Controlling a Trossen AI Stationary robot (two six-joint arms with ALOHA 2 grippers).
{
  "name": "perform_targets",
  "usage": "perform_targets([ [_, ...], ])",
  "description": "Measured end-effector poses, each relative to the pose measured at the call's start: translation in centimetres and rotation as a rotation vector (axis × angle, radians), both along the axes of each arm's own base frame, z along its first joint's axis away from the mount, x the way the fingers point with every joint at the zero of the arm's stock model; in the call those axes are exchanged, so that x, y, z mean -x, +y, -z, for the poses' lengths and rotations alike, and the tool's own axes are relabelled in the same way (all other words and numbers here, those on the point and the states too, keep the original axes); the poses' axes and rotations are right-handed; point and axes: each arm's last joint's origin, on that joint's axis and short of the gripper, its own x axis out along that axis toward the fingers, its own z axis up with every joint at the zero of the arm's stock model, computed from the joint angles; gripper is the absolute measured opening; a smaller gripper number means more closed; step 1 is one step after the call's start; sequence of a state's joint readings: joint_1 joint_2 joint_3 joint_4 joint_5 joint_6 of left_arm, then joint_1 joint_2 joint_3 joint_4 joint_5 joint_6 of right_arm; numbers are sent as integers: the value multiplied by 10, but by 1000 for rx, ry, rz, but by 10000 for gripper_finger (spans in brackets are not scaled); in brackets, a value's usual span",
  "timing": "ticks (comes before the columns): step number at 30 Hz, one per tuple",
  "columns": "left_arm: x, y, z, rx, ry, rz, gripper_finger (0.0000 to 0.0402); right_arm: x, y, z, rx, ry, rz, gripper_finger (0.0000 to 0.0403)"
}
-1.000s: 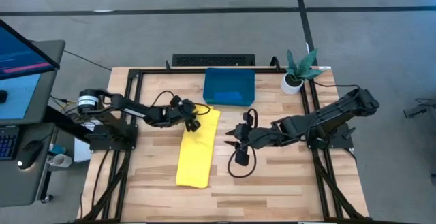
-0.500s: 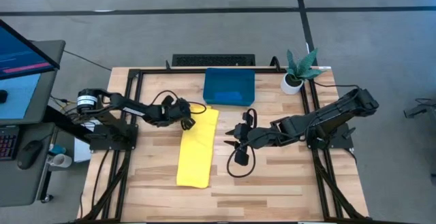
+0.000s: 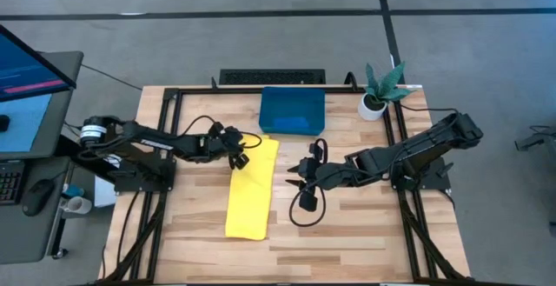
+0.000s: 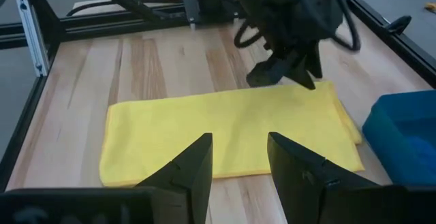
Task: Roll microfiber towels into tight, uniform cylinder then place into a basket
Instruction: Roll the yellow microfiber cloth
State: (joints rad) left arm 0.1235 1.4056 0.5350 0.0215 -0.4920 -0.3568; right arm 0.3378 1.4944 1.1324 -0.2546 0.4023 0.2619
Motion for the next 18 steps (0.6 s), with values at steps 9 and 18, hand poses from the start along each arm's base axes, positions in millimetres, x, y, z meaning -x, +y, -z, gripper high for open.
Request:
perform_targets([
  [9,-9,15,34,21,63,-54,118,0,0,0,0,0,0,163],
  [18,0,20,34,33,129,-163,118,0,0,1,2,7,0,163],
])
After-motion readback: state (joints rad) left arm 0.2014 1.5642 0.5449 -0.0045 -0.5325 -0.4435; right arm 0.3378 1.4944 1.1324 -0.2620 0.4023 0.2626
